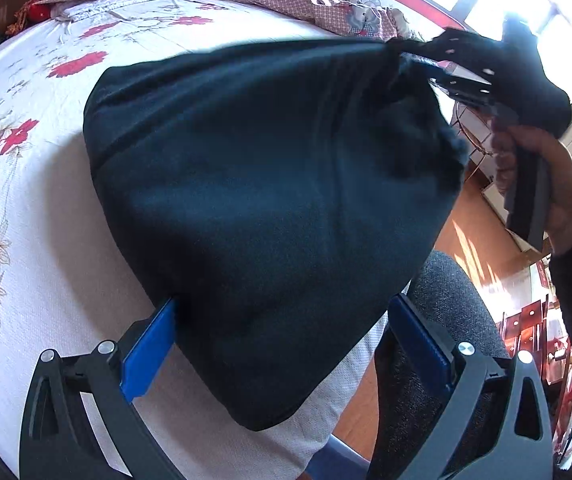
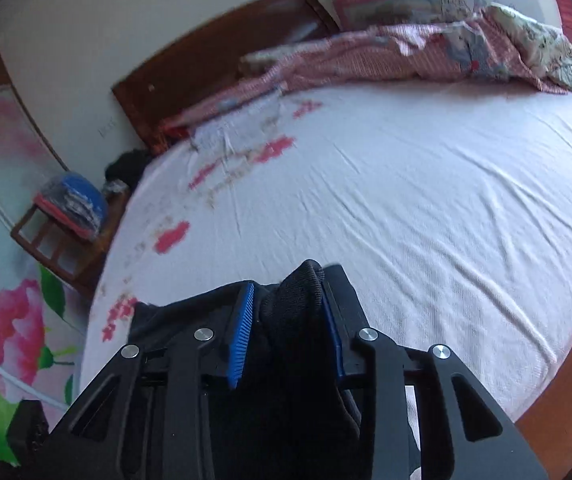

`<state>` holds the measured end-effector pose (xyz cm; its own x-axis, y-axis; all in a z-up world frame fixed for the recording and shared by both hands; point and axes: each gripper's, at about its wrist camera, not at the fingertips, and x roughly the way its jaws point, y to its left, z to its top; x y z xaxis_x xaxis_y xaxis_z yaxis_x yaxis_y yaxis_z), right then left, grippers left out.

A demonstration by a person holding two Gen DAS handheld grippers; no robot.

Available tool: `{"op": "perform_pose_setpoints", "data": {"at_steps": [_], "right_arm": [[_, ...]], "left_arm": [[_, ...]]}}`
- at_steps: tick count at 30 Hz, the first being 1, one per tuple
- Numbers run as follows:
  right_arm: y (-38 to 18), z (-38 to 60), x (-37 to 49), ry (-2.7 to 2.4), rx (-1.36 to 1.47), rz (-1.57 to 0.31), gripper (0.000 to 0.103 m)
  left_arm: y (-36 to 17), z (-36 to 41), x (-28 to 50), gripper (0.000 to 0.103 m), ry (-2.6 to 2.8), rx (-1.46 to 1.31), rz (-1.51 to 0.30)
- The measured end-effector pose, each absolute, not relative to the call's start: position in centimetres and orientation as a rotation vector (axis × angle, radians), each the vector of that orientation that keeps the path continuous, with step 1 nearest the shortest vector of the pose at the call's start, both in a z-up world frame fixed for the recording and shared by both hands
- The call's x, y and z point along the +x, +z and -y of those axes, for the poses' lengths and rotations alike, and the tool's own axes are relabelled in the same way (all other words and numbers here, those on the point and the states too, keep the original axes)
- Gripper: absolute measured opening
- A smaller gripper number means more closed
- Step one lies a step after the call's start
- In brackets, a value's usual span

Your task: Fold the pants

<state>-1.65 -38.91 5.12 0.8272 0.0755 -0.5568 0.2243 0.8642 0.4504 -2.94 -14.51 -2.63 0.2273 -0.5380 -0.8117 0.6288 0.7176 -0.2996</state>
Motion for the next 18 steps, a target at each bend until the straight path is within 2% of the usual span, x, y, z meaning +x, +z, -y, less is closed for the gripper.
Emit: {"op": "perform_pose_setpoints", "data": {"at_steps": [2,3,4,6,7,10,13,18], "right_arm": [[1.8,40.2,-1.0,-0.123,0.567,-0.643,0.032],[-0.3,40.7,-0.1,-0.138,0.575,-0.710,0.039],[-1.8,41.1,0.4,-0.147,0.588,-0.740,0.053],[-1.2,41.6,-0.1,-0.179,0.634,-0.705,0.057],[-0.1,41.6,-0.6,-0.215,0.640,-0.694,0.064],[3.0,41.2,-3.3,-0.325,0.606,-0.659,0.065],[4.4,39.2,-5.0,-0.107,0.761,-0.593,0.065],[1.1,35.9,-5.2,0.069,0.907,-0.686,0.065]], "left_arm": [[-2.8,14.8,-3.0,0.101,-0.810,0.117,-1.066],[-2.6,15.0,-3.0,0.101,-0.813,0.133,-1.061],[-2.4,15.1,-3.0,0.101,-0.815,0.142,-1.060],[-1.4,14.3,-2.3,0.101,-0.817,0.124,-1.043],[-0.6,13.3,-1.6,0.101,-0.794,0.097,-1.019],[1.7,9.9,1.6,0.101,-0.727,-0.049,-0.950],[2.7,8.8,6.9,0.101,-0.735,-0.168,-0.942],[1.1,11.5,14.8,0.101,-0.902,-0.385,-1.057]]}}
